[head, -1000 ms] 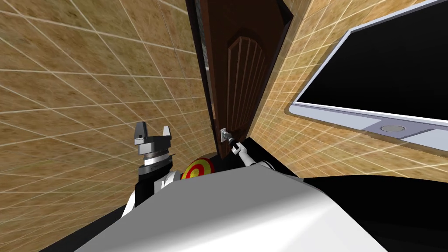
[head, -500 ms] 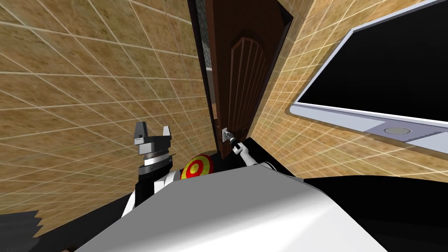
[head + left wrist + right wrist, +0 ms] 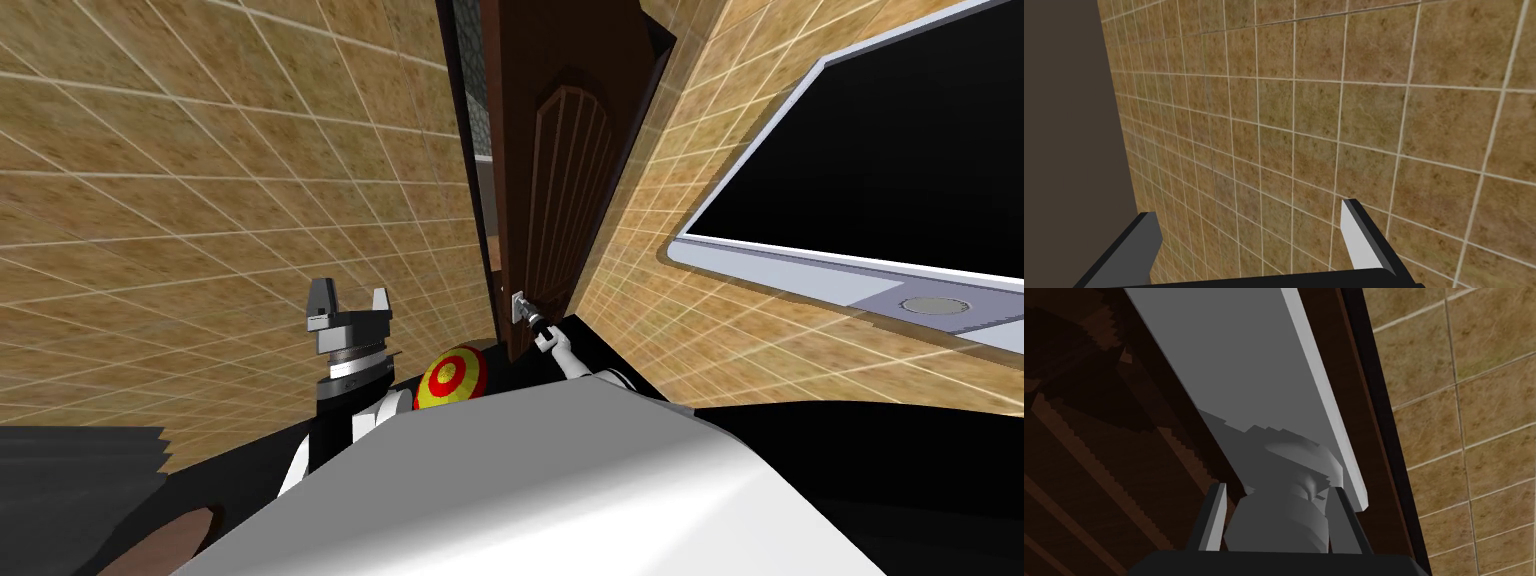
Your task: Pull the door open
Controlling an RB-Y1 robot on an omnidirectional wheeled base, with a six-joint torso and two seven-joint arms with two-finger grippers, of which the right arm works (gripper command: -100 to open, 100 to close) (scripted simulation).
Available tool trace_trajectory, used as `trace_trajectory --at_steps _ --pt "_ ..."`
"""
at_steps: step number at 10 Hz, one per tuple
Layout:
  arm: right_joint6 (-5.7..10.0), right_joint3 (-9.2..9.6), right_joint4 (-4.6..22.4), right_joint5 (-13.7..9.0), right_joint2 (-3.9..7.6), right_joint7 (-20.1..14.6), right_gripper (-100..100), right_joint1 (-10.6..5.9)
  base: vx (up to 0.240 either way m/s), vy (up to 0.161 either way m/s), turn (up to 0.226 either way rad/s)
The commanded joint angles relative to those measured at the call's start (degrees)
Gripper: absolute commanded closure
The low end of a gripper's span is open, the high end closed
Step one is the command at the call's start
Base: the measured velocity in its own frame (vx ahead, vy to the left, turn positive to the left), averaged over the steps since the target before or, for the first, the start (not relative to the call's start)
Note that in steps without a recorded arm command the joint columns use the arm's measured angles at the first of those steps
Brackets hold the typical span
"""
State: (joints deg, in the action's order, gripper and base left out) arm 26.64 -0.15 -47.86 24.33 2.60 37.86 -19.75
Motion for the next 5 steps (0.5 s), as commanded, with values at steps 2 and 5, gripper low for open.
trace_trajectory --at_steps 2,5 --pt "0.25 -0.5 -0.1 -3.2 1.09 -4.02 100 -0.15 -0.083 -0.069 0.149" --pt "0.26 -0.6 -0.28 -6.72 2.03 -8.45 100 0.17 -0.067 -0.058 0.132"
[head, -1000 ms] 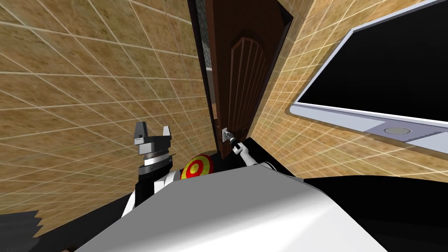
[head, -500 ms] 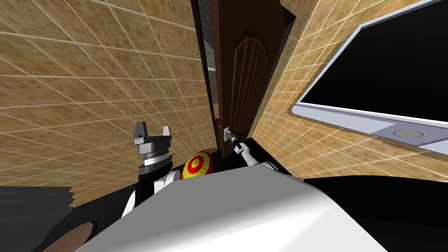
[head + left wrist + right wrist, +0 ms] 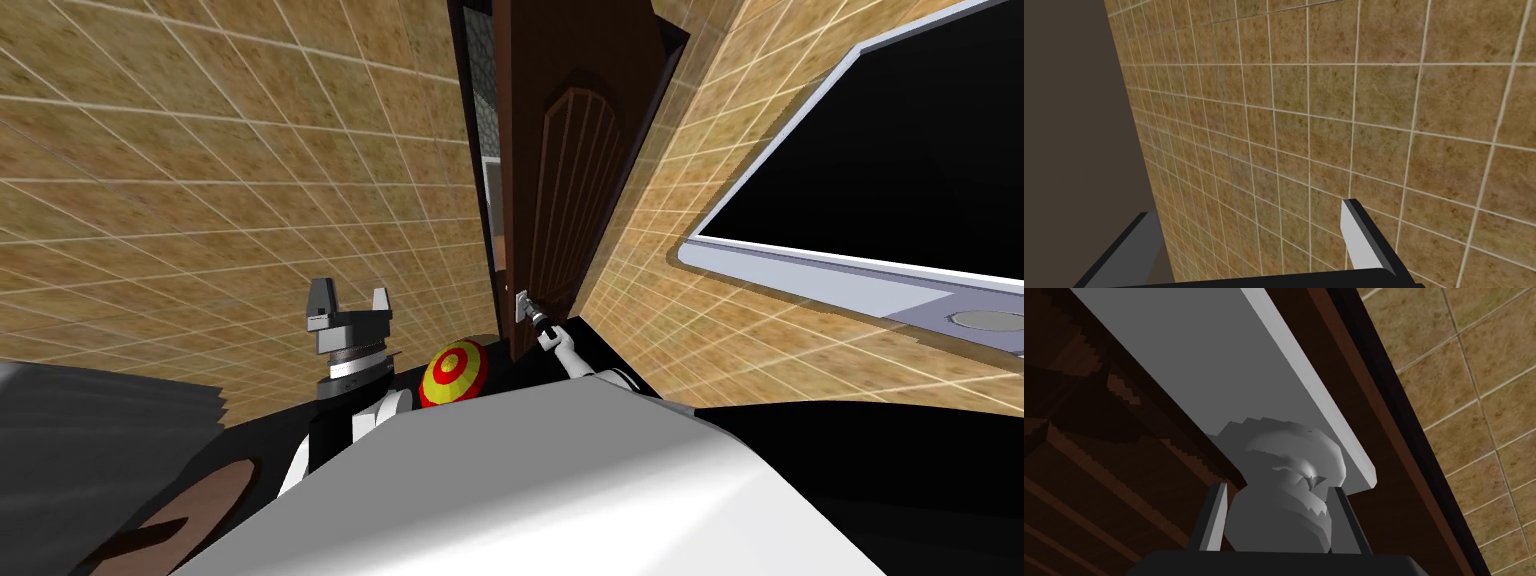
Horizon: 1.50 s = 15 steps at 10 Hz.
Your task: Pull the door open
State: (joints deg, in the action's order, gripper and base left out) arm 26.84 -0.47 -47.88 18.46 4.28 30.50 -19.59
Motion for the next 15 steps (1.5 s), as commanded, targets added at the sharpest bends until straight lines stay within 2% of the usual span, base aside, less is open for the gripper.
trace_trajectory --at_steps 1,4,5,9,10,15 --pt "0.07 -0.31 -0.32 -2.05 0.65 -2.61 100 0.12 -0.092 -0.047 0.148" --pt "0.08 -0.42 -0.53 -5.93 1.58 -7.27 100 0.48 -0.062 -0.06 0.154" --pt "0.08 -0.42 -0.53 -5.93 1.58 -7.51 100 0.48 -0.034 -0.037 0.059" --pt "0.1 -0.57 -0.81 -11.23 2.81 -13.79 100 0.98 -0.045 -0.042 0.143" --pt "0.1 -0.57 -0.81 -11.23 2.81 -14.2 100 0.98 -0.03 -0.036 0.062" --pt "0.12 -0.77 -1.18 -18.14 4.31 -22.53 100 1.62 -0.043 -0.035 0.155"
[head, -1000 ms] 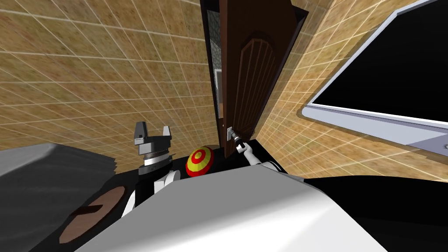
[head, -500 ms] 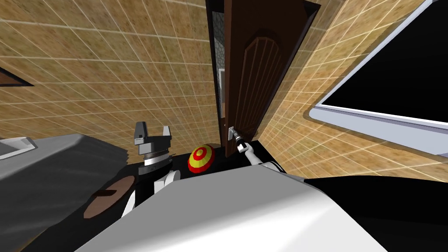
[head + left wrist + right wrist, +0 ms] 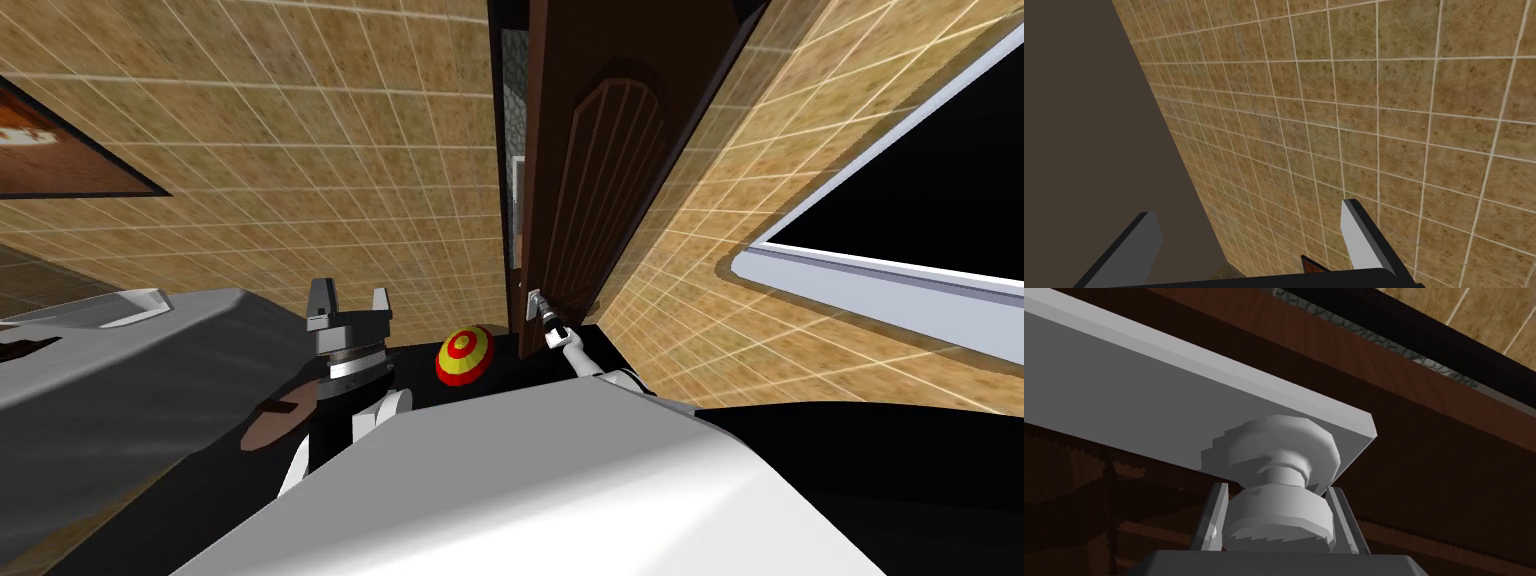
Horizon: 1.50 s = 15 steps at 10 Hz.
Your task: Pull the door open
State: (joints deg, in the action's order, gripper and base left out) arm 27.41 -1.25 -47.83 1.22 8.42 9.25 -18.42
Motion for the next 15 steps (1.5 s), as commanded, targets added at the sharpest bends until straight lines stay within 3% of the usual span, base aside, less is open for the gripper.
trace_trajectory --at_steps 1,6,7,10,11,14,15 --pt "-0.45 0.01 -1.23 -0.9 0.17 -1.67 100 0.45 -0.03 -0.034 0.064" --pt "-0.43 -0.19 -1.61 -7.99 1.62 -10.15 100 1.11 -0.033 -0.041 0.162" --pt "-0.43 -0.19 -1.61 -7.99 1.62 -10.62 100 1.11 -0.021 -0.029 0.048" --pt "-0.42 -0.31 -1.84 -12.24 2.45 -15.63 100 1.51 -0.02 -0.031 0.139" --pt "-0.42 -0.31 -1.84 -12.24 2.45 -15.99 100 1.51 -0.02 -0.031 0.076" --pt "-0.4 -0.43 -2.07 -16.49 3.26 -21.01 100 1.9 -0.023 -0.03 0.147" --pt "-0.4 -0.43 -2.07 -16.49 3.26 -21.35 100 1.9 -0.017 -0.031 0.071"
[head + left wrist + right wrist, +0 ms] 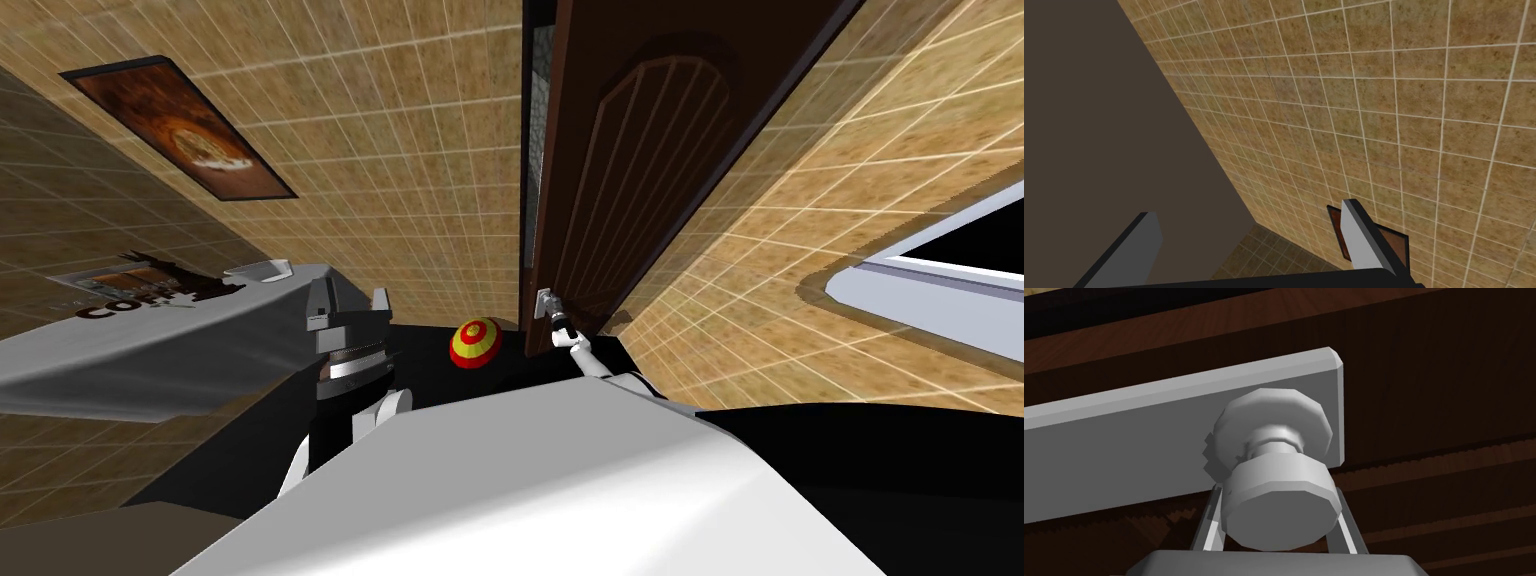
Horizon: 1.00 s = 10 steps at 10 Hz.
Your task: Pull the door open
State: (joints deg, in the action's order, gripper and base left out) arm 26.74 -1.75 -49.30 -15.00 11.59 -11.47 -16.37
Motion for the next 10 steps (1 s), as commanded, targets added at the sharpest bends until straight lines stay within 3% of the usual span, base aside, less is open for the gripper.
trace_trajectory --at_steps 1,2,3,7,8,10 --pt "0.27 0.03 -0.68 -1.64 0.35 -2.36 100 -0.02 -0.012 -0.023 0.094" --pt "0.27 0.0 -0.76 -3.02 0.6 -3.93 100 0.11 -0.015 -0.029 0.175" --pt "0.27 0.0 -0.76 -3.02 0.6 -4.1 100 0.11 -0.009 -0.027 0.066" --pt "0.29 -0.16 -1.06 -8.5 1.6 -10.68 100 0.62 -0.019 -0.034 0.159" --pt "0.29 -0.16 -1.06 -8.5 1.6 -11.02 100 0.62 -0.01 -0.028 0.044" --pt "0.3 -0.23 -1.2 -11.09 2.05 -14.29 100 0.86 -0.011 -0.017 0.117"
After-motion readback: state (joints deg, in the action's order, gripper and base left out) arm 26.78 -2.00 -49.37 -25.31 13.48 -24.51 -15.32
